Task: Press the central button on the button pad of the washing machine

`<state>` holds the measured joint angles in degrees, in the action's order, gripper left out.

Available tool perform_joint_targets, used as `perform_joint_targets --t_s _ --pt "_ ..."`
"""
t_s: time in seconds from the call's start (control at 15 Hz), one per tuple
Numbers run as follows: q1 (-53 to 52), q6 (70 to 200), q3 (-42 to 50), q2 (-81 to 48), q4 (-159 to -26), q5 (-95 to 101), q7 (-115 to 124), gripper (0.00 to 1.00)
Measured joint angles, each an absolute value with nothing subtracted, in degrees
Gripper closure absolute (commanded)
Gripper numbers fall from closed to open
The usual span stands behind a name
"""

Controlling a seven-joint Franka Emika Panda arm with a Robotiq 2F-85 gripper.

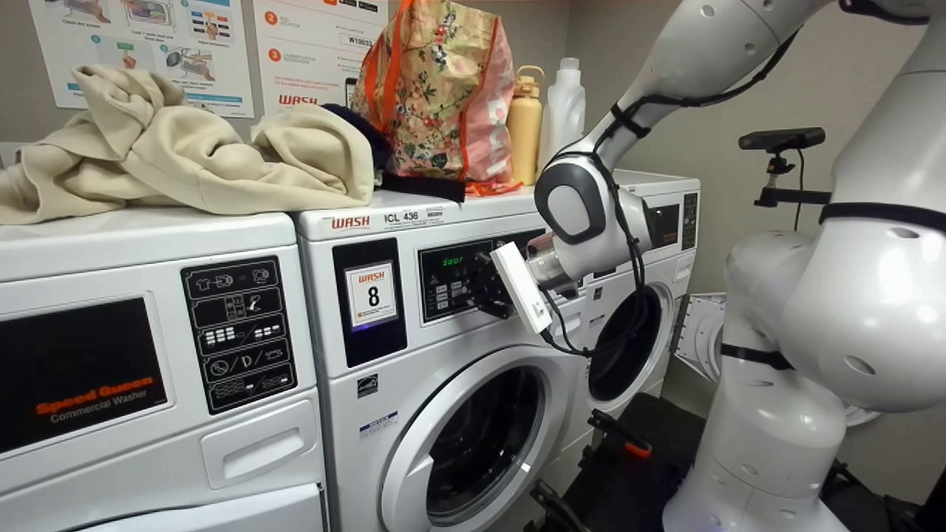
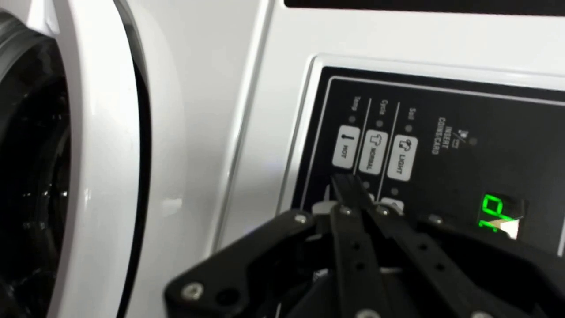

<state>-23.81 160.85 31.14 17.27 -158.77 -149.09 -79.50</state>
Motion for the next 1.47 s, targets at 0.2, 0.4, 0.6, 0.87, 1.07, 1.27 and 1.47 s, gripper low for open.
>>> perform_joint_targets --t_s 0.2,0.4,0.6,0.87,1.07,1.27,1.47 --pt "-25.6 160.9 33.0 17.7 -158.8 -149.1 -79.7 1.00" --pt "-27.0 161.7 34.4 18.8 -158.8 -149.1 -80.9 1.00" --pt "-30.5 165.2 36.2 20.9 -158.8 -149.1 -82.1 1.00" --pt "-34.7 171.4 38.2 24.2 -158.8 -149.1 -82.2 1.00" --pt "-33.5 174.2 38.4 26.2 -158.8 -149.1 -82.2 1.00" --pt "-30.1 175.3 38.4 27.6 -158.8 -149.0 -83.2 1.00" --pt "-28.5 176.1 39.3 29.4 -158.8 -149.0 -85.2 1.00"
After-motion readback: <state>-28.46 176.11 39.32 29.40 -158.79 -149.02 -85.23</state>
